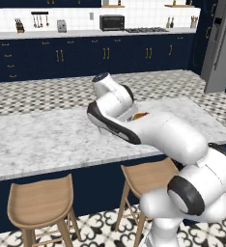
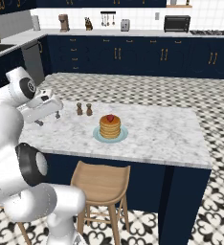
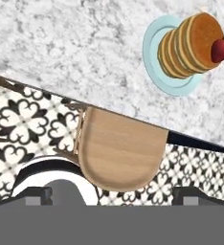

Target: Take the strawberry from the fridge and place it on top of the pancake, located on the dining counter.

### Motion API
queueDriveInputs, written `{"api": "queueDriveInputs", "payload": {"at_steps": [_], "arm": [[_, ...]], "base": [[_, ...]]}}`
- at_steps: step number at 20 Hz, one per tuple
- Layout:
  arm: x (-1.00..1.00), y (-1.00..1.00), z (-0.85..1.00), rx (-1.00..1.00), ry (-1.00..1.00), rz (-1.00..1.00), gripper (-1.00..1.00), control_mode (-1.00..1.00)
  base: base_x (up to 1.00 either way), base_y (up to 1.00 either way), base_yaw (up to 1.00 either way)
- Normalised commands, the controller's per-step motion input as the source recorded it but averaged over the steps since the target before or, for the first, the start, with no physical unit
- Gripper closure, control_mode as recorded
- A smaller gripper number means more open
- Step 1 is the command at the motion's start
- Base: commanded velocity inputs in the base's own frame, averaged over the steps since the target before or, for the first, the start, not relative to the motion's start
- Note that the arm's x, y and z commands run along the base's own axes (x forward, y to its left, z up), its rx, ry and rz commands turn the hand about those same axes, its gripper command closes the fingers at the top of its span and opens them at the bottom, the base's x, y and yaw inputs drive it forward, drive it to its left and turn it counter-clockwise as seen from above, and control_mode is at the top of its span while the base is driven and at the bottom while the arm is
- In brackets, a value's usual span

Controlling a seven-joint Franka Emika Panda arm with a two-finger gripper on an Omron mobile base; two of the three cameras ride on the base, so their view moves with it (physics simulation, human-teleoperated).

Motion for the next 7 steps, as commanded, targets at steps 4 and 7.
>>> {"api": "queueDriveInputs", "payload": {"at_steps": [4, 7], "arm": [[-1.0, 0.42, 0.11, -0.03, -0.07, 0.08, -1.0, -1.0], [-0.37, 0.07, -0.17, -0.01, 0.05, 0.0, -1.0, -1.0]], "base": [[0.0, 0.0, 0.0], [0.0, 0.0, 0.0]]}}
